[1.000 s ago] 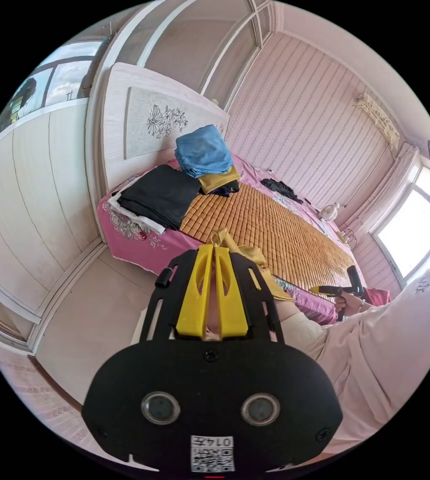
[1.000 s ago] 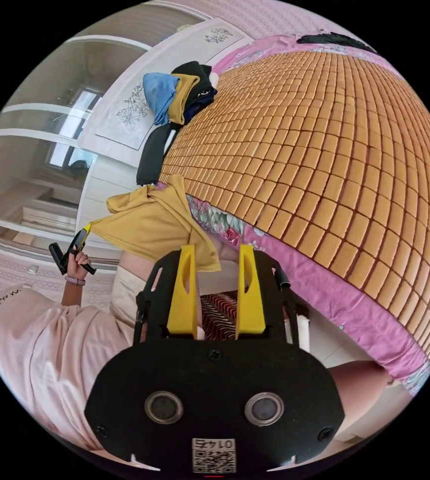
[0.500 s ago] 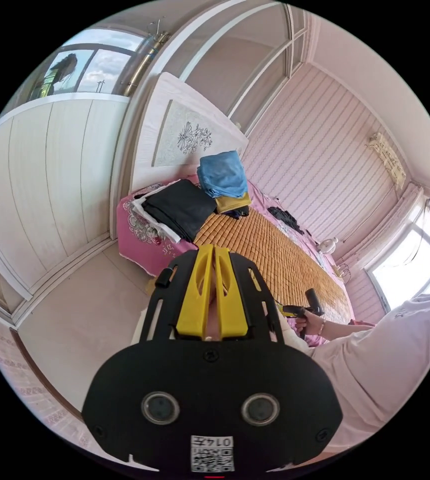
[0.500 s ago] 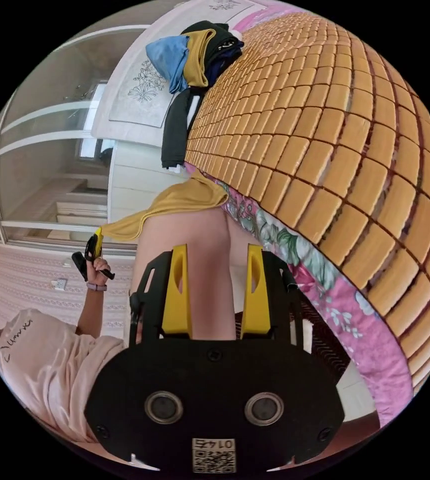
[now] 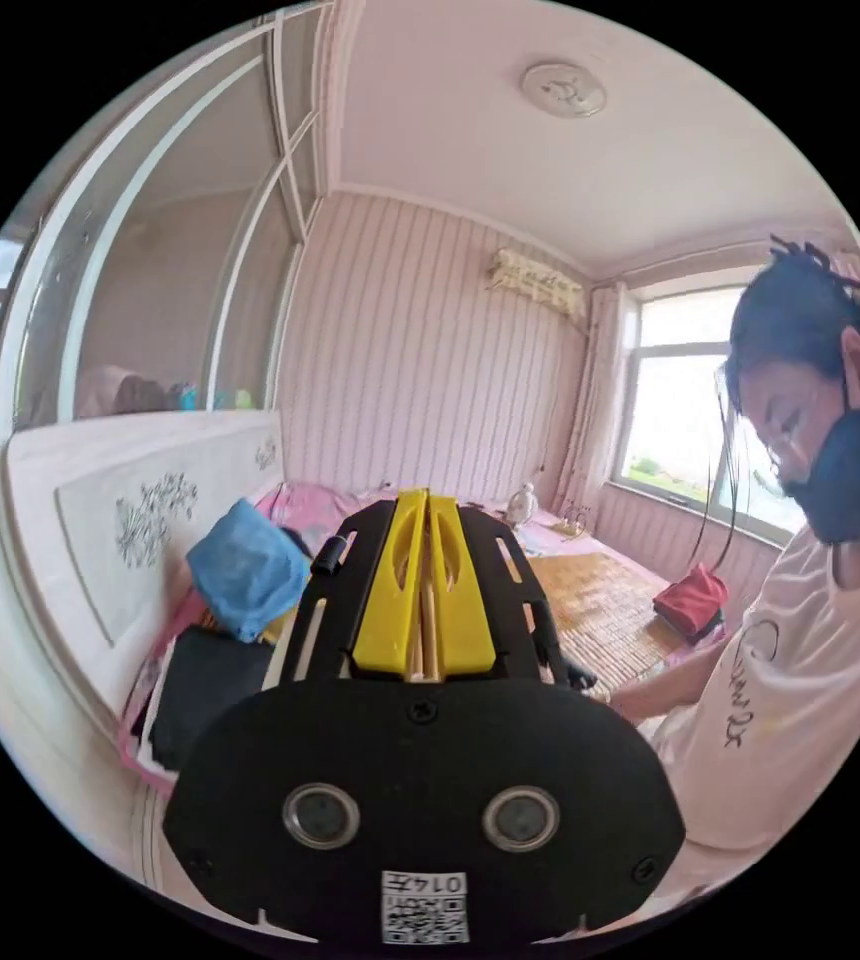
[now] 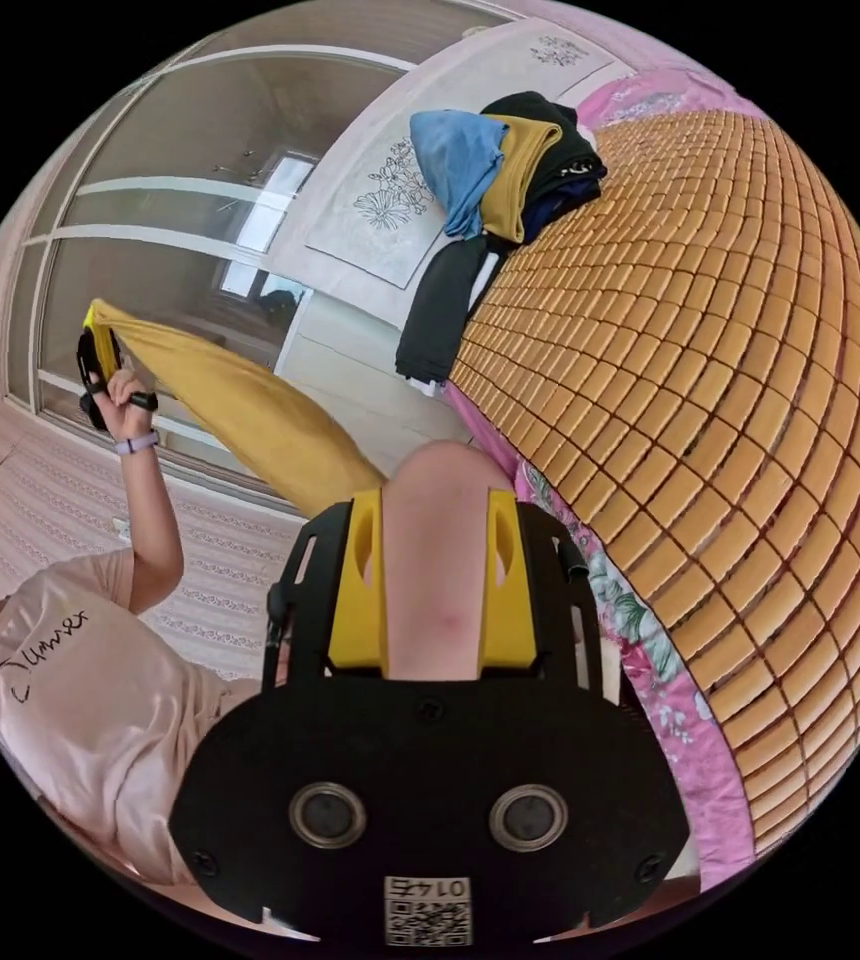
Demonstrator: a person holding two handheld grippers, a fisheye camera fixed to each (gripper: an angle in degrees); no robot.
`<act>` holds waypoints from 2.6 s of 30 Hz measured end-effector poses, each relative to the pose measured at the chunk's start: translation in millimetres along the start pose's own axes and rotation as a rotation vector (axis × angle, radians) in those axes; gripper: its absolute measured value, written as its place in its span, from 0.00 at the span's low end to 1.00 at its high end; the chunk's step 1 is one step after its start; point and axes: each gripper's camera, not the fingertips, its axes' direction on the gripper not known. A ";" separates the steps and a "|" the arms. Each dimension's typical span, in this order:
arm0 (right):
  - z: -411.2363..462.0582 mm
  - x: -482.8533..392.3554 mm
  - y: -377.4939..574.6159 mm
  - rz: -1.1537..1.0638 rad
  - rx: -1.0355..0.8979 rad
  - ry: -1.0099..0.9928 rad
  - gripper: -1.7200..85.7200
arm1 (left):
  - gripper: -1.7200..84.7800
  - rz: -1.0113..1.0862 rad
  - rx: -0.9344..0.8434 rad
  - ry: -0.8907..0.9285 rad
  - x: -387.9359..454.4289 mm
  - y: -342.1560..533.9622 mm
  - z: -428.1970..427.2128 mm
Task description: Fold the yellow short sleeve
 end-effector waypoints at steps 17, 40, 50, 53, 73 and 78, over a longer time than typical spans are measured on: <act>-275.5 -105.0 22.6 -0.221 0.654 0.201 0.22 | 0.01 0.150 0.343 0.305 129.8 -148.6 142.7; -134.3 -34.7 -100.8 0.164 0.277 0.621 0.20 | 0.01 -0.416 -0.735 -0.047 12.1 351.7 269.9; -102.5 -14.8 -168.9 0.292 0.140 0.774 0.06 | 0.01 -0.459 -0.750 -0.097 -18.1 375.3 269.0; -138.8 -62.2 -127.9 0.133 0.377 0.630 0.05 | 0.01 -0.461 -0.731 -0.081 -25.6 377.9 274.1; -118.2 -115.1 -50.0 0.230 0.231 0.801 0.15 | 0.01 -0.481 -0.771 -0.115 -41.9 381.1 267.5; -109.3 -139.4 -53.5 0.232 0.123 0.888 0.06 | 0.01 -0.488 -0.749 -0.107 -36.5 371.1 252.0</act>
